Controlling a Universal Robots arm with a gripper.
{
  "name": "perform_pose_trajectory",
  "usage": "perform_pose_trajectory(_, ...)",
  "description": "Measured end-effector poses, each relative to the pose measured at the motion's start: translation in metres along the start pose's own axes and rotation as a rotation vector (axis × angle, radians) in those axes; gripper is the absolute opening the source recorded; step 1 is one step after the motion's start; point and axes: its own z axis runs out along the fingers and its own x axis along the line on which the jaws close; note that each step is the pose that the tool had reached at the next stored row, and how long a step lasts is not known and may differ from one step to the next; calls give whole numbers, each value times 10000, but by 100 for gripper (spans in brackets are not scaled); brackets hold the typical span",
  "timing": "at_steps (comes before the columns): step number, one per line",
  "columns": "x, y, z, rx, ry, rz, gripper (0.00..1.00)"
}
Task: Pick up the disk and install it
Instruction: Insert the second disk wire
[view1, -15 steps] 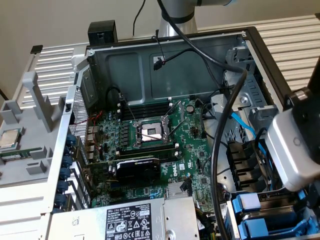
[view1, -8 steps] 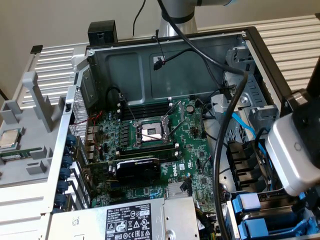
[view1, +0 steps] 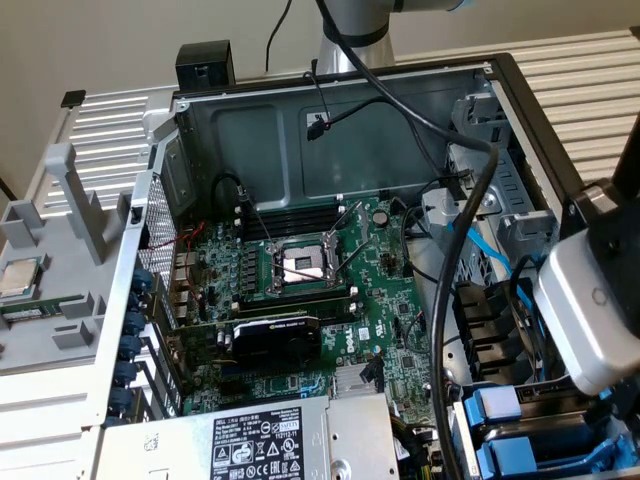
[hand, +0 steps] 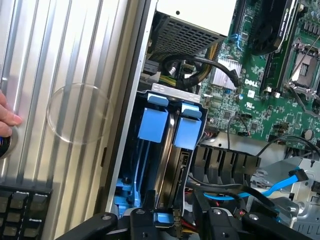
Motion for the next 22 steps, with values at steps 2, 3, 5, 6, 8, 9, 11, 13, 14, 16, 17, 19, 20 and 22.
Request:
perform_pose_trajectory(2, 1, 0, 1, -3, 1, -5, 42)
perform_pose_trajectory(3, 1, -2, 2, -5, 0, -12, 42)
perform_pose_trajectory(5, 2, -5, 4, -9, -2, -16, 40)
perform_pose_trajectory(6, 3, -6, 5, -14, -3, -17, 33)
perform_pose_trajectory(8, 4, -8, 9, -23, -6, -16, 33)
perform_pose_trajectory(9, 5, -9, 12, -30, -8, -16, 33)
perform_pose_trajectory(11, 7, -15, 16, -50, -11, -14, 33)
perform_pose_trajectory(13, 7, -18, 24, -64, -19, -9, 33)
perform_pose_trajectory(14, 7, -23, 26, -68, -20, -12, 33)
perform_pose_trajectory(16, 2, -28, 28, -73, -18, -17, 33)
perform_pose_trajectory(17, -1, -30, 31, -75, -19, -22, 33)
perform_pose_trajectory(19, -6, -33, 36, -80, -22, -39, 33)
perform_pose_trajectory(20, -6, -32, 38, -87, -25, -50, 33)
perform_pose_trajectory(22, -10, -33, 43, -104, -29, -95, 33)
